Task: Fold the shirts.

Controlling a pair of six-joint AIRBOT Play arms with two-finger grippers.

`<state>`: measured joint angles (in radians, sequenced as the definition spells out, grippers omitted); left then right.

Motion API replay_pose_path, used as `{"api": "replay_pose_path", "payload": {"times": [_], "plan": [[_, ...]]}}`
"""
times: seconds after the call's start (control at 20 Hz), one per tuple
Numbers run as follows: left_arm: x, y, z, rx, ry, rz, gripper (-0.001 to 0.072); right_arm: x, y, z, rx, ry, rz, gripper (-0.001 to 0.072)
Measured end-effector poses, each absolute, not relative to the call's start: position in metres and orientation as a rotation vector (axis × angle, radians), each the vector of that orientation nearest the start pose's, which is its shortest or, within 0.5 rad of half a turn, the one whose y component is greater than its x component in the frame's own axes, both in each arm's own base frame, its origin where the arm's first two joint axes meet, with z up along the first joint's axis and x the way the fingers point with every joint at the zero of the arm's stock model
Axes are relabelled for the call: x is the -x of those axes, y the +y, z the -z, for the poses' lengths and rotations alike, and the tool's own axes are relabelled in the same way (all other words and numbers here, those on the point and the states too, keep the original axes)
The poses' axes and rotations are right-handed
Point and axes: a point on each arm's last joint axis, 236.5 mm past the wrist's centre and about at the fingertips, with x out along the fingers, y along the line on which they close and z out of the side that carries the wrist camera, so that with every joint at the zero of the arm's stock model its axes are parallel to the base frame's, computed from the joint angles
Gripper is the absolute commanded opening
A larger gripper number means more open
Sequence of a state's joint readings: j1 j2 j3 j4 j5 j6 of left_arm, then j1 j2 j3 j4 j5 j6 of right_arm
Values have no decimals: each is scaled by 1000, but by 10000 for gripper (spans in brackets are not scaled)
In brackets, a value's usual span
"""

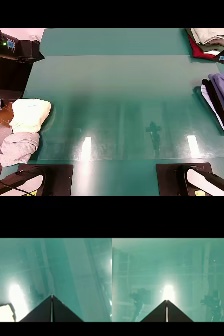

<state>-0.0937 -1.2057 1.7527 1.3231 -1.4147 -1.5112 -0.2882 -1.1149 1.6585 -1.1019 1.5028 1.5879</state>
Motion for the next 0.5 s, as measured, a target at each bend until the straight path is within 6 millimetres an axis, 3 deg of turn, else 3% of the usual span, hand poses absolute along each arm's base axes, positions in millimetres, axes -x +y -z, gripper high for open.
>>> {"api": "replay_pose_path", "payload": {"times": [0.5], "plan": [[-396, -95, -247, 47, 859, 325, 33, -369, 7, -249, -393, 884, -156, 15]]}}
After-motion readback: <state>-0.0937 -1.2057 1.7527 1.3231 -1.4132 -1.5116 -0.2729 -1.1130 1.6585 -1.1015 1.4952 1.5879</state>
